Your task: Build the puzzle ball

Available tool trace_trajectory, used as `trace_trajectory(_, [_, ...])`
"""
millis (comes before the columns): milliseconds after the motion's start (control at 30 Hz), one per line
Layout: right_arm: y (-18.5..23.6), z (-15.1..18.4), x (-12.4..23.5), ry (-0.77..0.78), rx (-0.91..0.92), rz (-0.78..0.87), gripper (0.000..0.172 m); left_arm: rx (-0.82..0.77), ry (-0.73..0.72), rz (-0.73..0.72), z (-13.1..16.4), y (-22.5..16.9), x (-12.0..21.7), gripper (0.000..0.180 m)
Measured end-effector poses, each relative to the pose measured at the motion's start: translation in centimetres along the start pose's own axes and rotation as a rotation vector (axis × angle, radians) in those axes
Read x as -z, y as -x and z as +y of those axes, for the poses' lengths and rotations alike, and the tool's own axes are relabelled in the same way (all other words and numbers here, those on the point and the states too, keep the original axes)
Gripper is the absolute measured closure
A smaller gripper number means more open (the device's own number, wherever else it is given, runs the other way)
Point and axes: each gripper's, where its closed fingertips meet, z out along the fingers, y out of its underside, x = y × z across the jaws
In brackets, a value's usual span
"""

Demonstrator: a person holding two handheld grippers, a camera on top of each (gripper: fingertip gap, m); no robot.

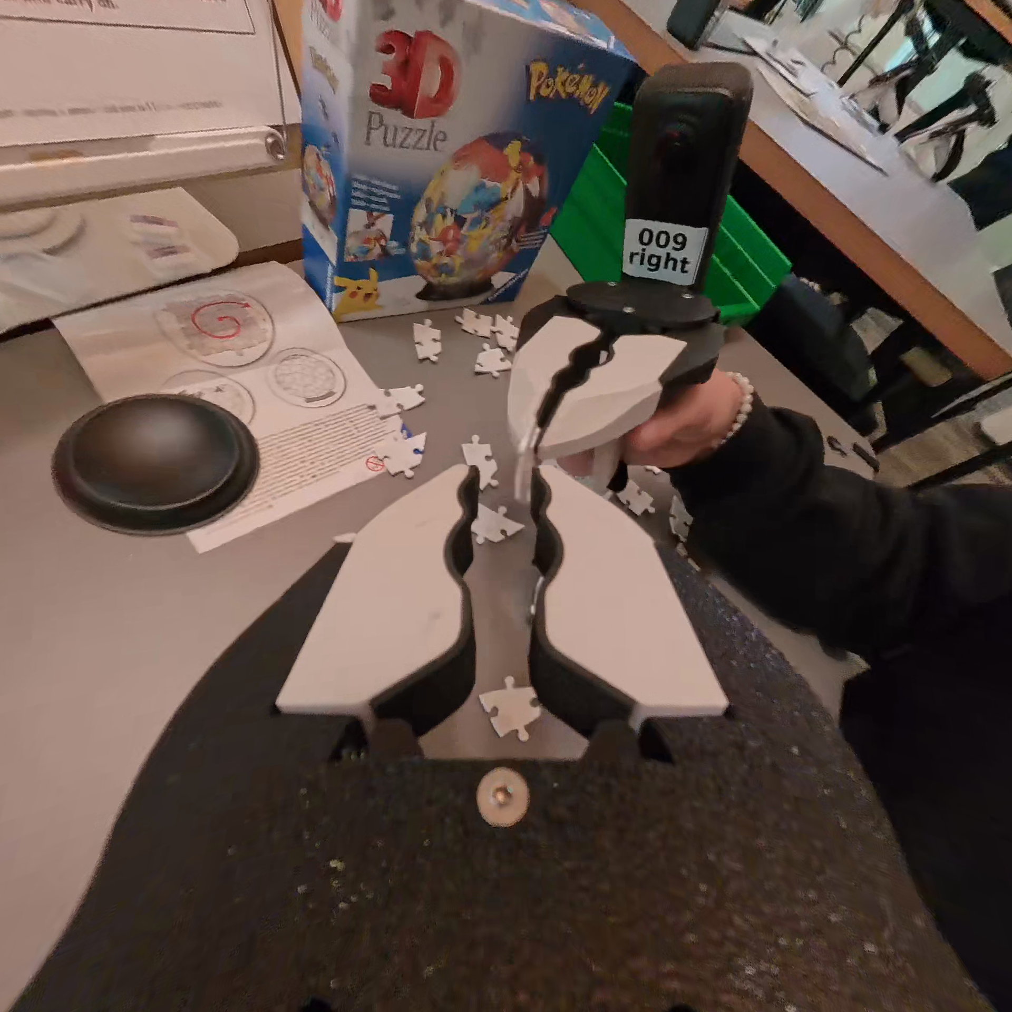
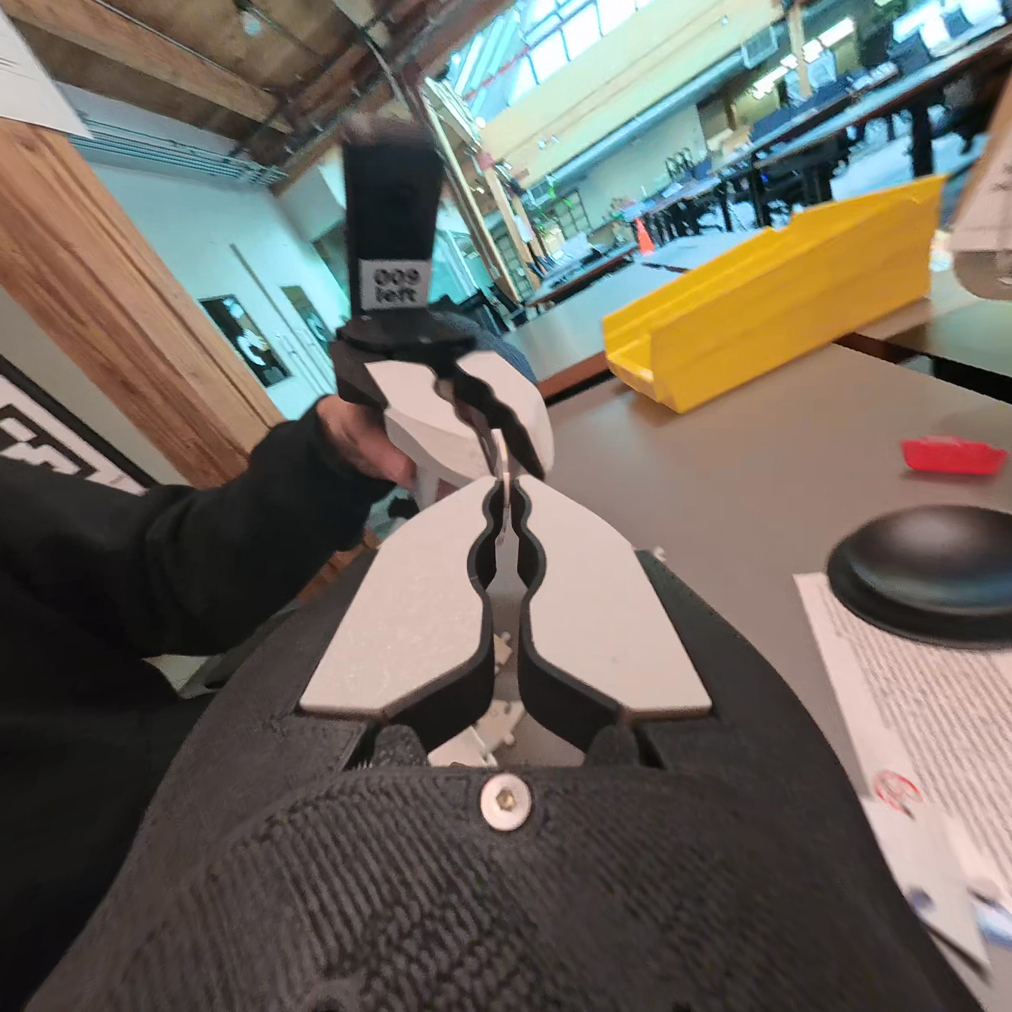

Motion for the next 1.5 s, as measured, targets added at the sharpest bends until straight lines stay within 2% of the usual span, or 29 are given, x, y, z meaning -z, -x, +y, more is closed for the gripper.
trace_trajectory(67, [0.6, -0.1, -0.6, 0.006, 0.01, -0.002, 0.17, 0.038, -0.007, 0.017, 0.3, -0.6, 0.3, 0.168])
trace_trajectory(100, [0.6, 0.1, -0.8, 0.024, 0.036, 0.016, 0.169, 0.041, -0.016, 0.022, 0.4, -0.8, 0.5, 0.177])
trace_trajectory(233, [1.8, 1.2, -1.2, 0.115, 0.075, -0.031, 0.169, -0.018, -0.004, 0.011, 1.5, -1.6, 1.5, 0.179])
trace_trajectory(267, [2.0, 1.6, -1.3, 0.158, 0.105, -0.032, 0.165, -0.016, 0.033, 0.016, 2.1, -1.9, 1.7, 0.179])
trace_trajectory(333, [1.8, 2.6, -1.4, 0.247, 0.201, 0.022, 0.14, -0.012, 0.134, 0.046, 3.8, -2.6, 2.2, 0.179])
trace_trajectory(400, [2.5, 3.6, -1.8, 0.318, 0.31, 0.019, 0.134, -0.025, 0.228, 0.058, 5.2, -3.2, 2.6, 0.179])
trace_trajectory(433, [3.2, 4.0, -2.2, 0.334, 0.345, -0.008, 0.136, -0.038, 0.278, 0.07, 6.0, -3.6, 2.8, 0.179])
trace_trajectory(533, [5.6, 5.8, -2.9, 0.422, 0.349, -0.14, 0.161, -0.081, 0.377, 0.048, 7.4, -4.1, 2.9, 0.179])
trace_trajectory(567, [5.4, 5.9, -3.0, 0.44, 0.349, -0.122, 0.169, -0.102, 0.392, 0.027, 7.7, -3.9, 3.0, 0.179])
trace_trajectory(667, [5.3, 4.7, -3.3, 0.392, 0.338, -0.08, 0.17, -0.106, 0.297, -0.015, 6.7, -3.6, 3.2, 0.178])
trace_trajectory(800, [5.2, 2.6, -3.2, 0.293, 0.271, -0.041, 0.17, -0.05, -0.015, -0.016, 3.8, -3.9, 3.7, 0.172])
trace_trajectory(933, [5.3, 2.7, -3.6, 0.297, 0.257, -0.018, 0.17, -0.007, -0.119, -0.021, 3.6, -3.8, 4.0, 0.172])
trace_trajectory(1133, [6.2, 2.9, -3.7, 0.304, 0.254, -0.066, 0.169, -0.017, -0.105, 0.003, 4.8, -4.2, 4.0, 0.178])
trace_trajectory(1333, [6.5, 5.5, -3.3, 0.431, 0.277, -0.137, 0.168, 0.077, 0.067, 0.069, 7.7, -4.8, 3.9, 0.179])
trace_trajectory(1500, [6.7, 5.6, -3.2, 0.412, 0.275, -0.167, 0.153, 0.128, 0.195, 0.131, 9.9, -5.5, 3.2, 0.179])
